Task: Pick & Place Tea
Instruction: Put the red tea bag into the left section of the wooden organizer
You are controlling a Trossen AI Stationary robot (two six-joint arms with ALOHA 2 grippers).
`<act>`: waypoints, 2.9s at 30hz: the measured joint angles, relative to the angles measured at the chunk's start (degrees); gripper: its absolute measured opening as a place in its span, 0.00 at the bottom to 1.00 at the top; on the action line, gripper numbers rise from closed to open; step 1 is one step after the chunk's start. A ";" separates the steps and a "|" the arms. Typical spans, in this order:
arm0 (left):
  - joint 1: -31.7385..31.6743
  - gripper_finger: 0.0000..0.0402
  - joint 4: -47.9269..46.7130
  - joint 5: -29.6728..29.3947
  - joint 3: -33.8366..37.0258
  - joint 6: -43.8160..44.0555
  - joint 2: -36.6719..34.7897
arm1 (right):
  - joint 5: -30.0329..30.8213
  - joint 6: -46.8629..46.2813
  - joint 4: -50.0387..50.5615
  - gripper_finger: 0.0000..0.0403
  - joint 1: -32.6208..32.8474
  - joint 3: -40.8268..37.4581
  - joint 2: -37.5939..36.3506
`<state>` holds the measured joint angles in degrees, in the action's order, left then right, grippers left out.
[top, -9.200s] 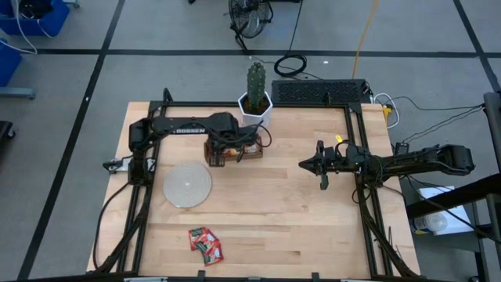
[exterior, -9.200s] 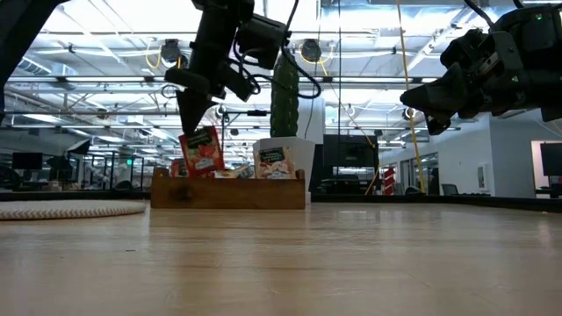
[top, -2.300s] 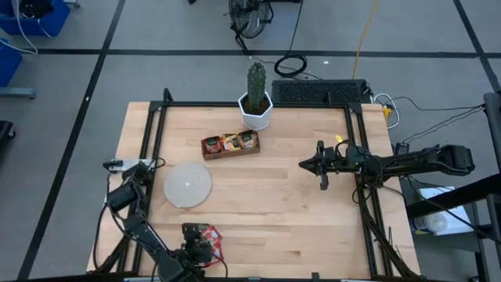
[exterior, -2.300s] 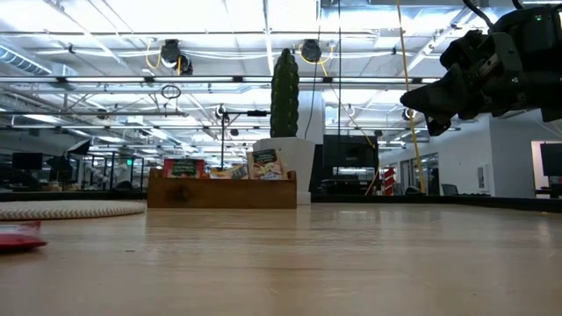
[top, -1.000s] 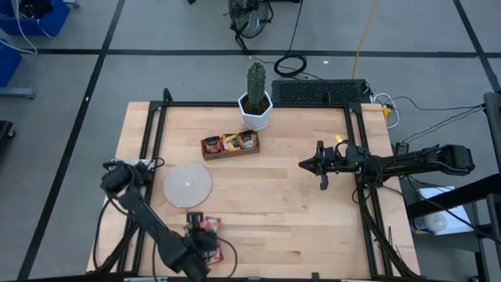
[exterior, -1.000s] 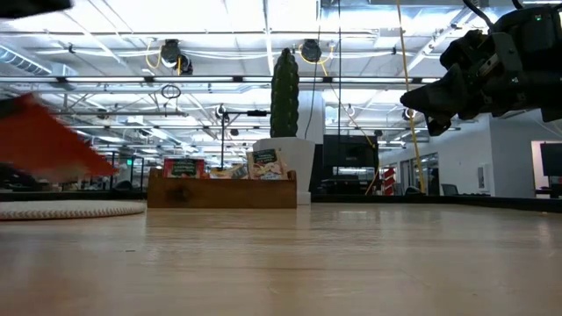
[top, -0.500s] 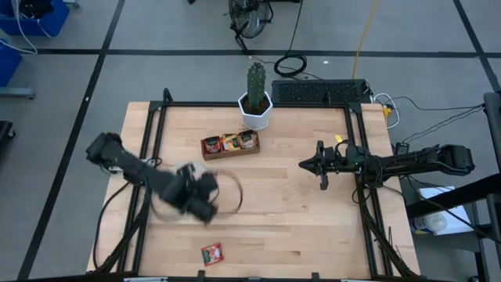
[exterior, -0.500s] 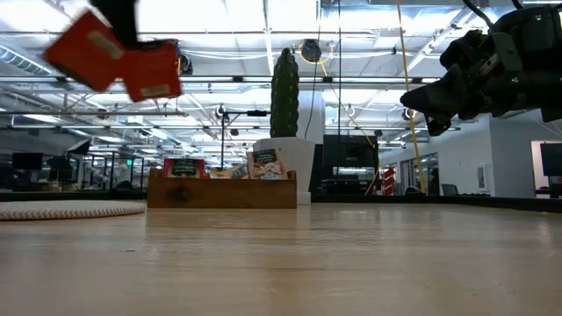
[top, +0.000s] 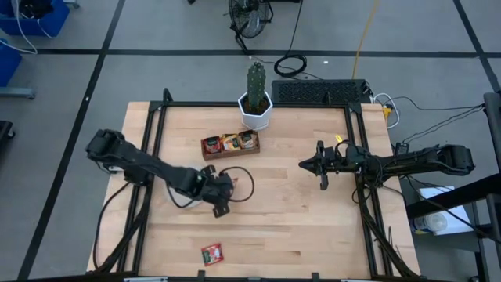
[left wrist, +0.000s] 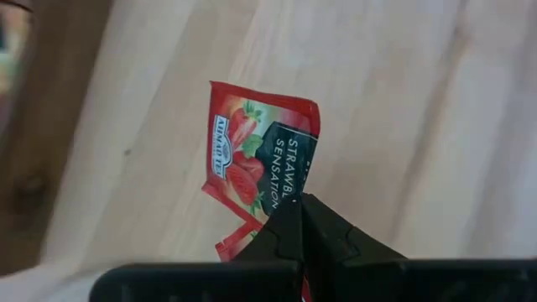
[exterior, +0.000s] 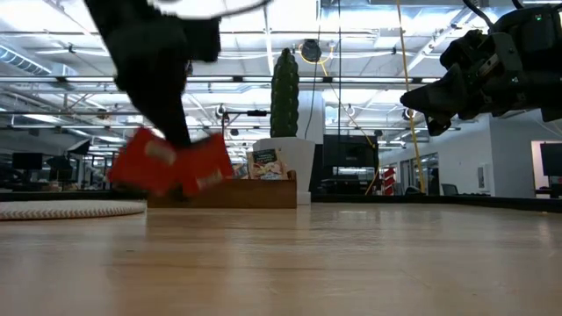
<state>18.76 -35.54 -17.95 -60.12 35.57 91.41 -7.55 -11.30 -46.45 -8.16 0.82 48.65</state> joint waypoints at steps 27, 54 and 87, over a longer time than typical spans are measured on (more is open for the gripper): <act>0.31 0.27 16.84 -0.07 9.11 -2.42 8.34 | 0.00 0.00 -0.01 0.00 0.01 0.00 0.01; 3.42 0.52 19.05 -9.96 5.91 -25.08 11.40 | 0.00 0.01 -0.35 0.00 0.02 -0.02 0.01; 2.34 0.52 9.23 -14.24 6.05 -21.90 13.91 | 0.00 0.01 -0.38 0.00 0.00 0.00 -0.01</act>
<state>21.10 -26.31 -32.19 -54.06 13.67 105.32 -7.55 -11.29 -46.83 -8.16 0.82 48.64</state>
